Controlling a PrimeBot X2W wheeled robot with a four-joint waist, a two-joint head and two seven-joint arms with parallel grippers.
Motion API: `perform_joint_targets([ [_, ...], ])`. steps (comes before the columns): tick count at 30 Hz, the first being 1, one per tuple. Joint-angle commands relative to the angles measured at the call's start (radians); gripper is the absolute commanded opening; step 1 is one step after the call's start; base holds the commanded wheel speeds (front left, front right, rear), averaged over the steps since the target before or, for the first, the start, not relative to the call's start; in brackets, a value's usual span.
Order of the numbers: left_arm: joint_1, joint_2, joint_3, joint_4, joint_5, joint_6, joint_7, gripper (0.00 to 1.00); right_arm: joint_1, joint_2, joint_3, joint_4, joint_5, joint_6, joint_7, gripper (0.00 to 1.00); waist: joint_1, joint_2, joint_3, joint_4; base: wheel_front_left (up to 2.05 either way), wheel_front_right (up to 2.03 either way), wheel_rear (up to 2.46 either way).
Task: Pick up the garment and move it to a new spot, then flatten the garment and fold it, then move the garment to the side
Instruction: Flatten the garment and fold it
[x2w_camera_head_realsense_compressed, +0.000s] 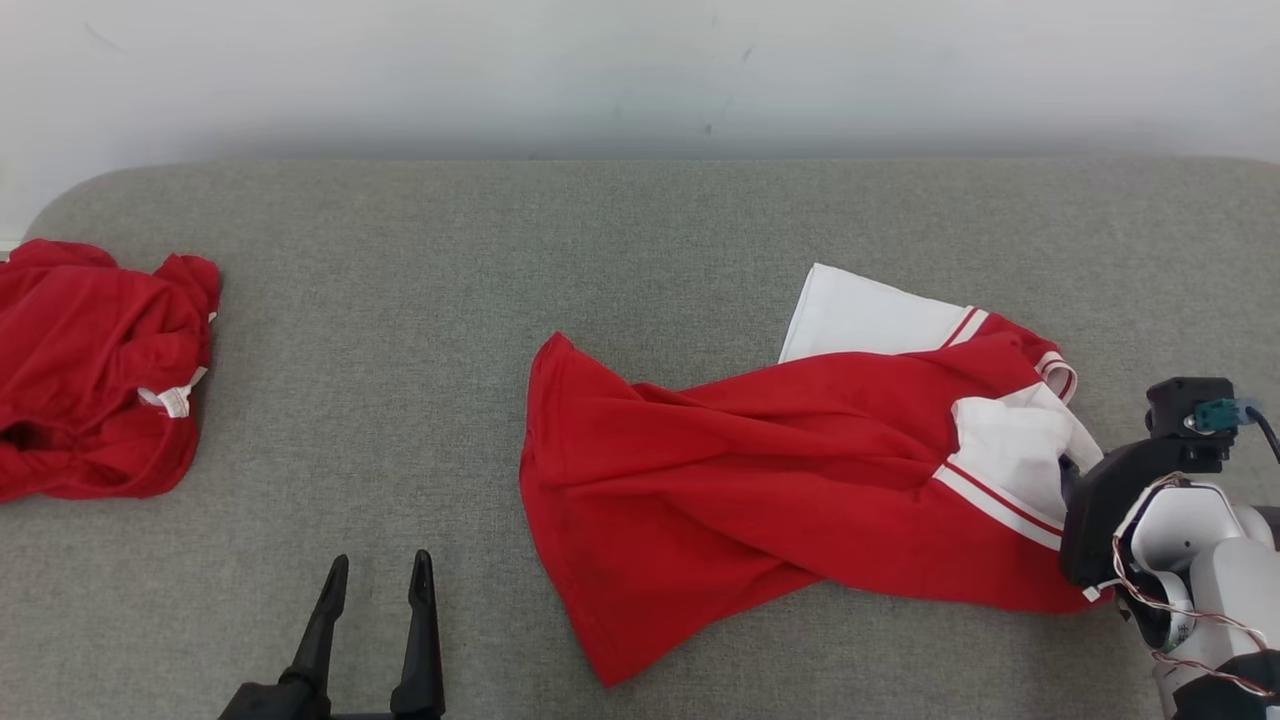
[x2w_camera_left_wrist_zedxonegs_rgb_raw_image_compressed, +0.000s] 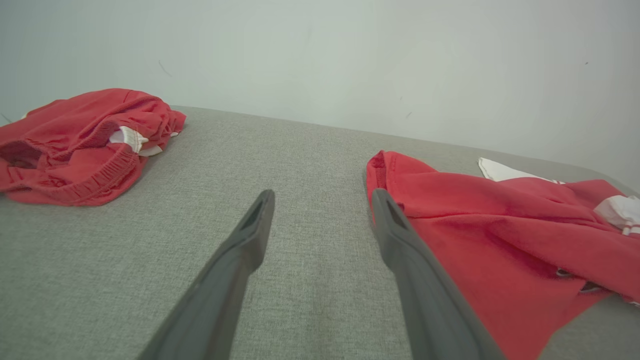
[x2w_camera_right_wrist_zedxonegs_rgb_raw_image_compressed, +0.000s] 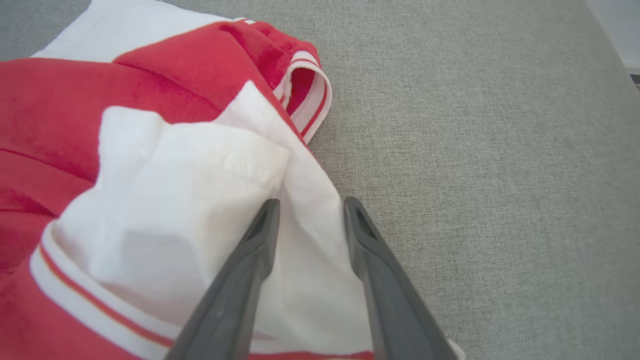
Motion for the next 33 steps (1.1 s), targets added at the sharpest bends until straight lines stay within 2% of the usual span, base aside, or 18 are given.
perform_joint_targets([
  [1, -0.008, 0.001, 0.003, -0.002, 0.001, 0.000, -0.003, 1.00, -0.008, -0.005, 0.005, 0.002, 0.008, 0.001, -0.007, 0.60, -0.0001, 0.0000, 0.001, -0.001, 0.00, 0.00, 0.00],
  [4, -0.010, 0.001, 0.006, -0.001, 0.003, -0.001, -0.003, 1.00, -0.010, -0.016, 0.040, 0.002, 0.014, 0.001, -0.024, 0.47, -0.0001, 0.0000, 0.005, -0.003, 0.00, 0.00, 0.00],
  [10, -0.015, 0.000, 0.006, 0.006, 0.001, -0.003, -0.003, 1.00, -0.026, -0.025, 0.068, 0.023, 0.026, 0.001, -0.025, 0.46, -0.0001, 0.0000, 0.007, 0.000, 0.00, 0.00, 0.00],
  [12, -0.019, 0.000, 0.006, 0.008, -0.001, -0.003, -0.003, 1.00, -0.031, -0.028, 0.072, 0.033, 0.027, 0.001, -0.026, 0.41, -0.0001, 0.0000, 0.008, 0.002, 0.00, 0.00, 0.00],
  [13, -0.019, 0.000, 0.006, 0.008, -0.002, -0.002, -0.003, 1.00, -0.032, -0.030, 0.074, 0.038, 0.028, 0.001, -0.028, 0.36, -0.0001, 0.0000, 0.008, 0.004, 0.00, 0.00, 0.00],
  [15, -0.018, 0.000, 0.006, 0.007, -0.002, -0.001, -0.003, 1.00, -0.033, -0.031, 0.076, 0.046, 0.029, 0.001, -0.035, 0.08, -0.0001, 0.0000, 0.009, 0.005, 0.00, 0.00, 0.00],
  [16, -0.017, 0.000, 0.007, 0.007, -0.002, 0.000, -0.003, 1.00, -0.037, -0.031, 0.073, 0.049, 0.029, 0.001, -0.040, 0.03, -0.0001, 0.0000, 0.009, 0.006, 0.00, 0.00, 0.00],
  [26, -0.007, 0.000, 0.019, 0.002, -0.006, 0.002, -0.003, 1.00, -0.034, -0.020, 0.012, 0.011, 0.022, 0.001, -0.085, 0.00, -0.0001, 0.0000, -0.001, -0.010, 0.00, 0.00, 0.00],
  [33, -0.004, 0.000, 0.018, -0.003, -0.007, 0.007, -0.003, 1.00, 0.013, 0.022, -0.147, -0.068, 0.027, 0.001, -0.127, 0.00, -0.0001, 0.0000, -0.008, -0.026, 0.00, 0.00, 0.00],
])
